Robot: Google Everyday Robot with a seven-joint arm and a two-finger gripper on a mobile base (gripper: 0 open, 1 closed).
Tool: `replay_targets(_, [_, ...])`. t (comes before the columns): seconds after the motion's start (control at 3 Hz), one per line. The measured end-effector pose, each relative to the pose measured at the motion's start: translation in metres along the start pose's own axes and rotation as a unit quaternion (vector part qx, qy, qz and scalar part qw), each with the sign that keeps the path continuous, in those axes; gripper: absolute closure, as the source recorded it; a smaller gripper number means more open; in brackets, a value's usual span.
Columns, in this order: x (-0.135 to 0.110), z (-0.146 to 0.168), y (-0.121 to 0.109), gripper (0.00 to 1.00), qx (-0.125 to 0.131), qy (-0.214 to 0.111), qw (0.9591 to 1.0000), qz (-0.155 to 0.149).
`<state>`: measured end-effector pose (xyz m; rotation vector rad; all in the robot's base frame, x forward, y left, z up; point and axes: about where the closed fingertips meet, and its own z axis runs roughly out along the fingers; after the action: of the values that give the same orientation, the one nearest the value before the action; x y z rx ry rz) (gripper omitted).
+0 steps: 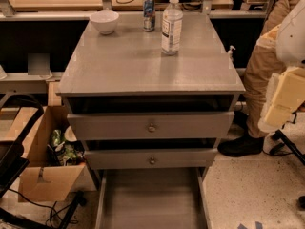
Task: Place blue plastic bottle into bottom drawer
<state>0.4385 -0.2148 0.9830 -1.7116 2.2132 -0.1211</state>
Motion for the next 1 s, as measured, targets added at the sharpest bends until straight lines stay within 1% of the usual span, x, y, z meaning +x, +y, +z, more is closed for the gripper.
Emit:
replay_targets(0.33, [-0.002,0.001,-0.003,0.0,0.003,-0.006,1.0,0.001])
replay_targets(0.67, [-0.015,0.01,-0.025,0.0,0.02,-0.046,0.9987,0.01])
replay_targets(1.0, [-0.01,0.025,-0.064,0.0,0.045,-0.126,0.9898,0.048])
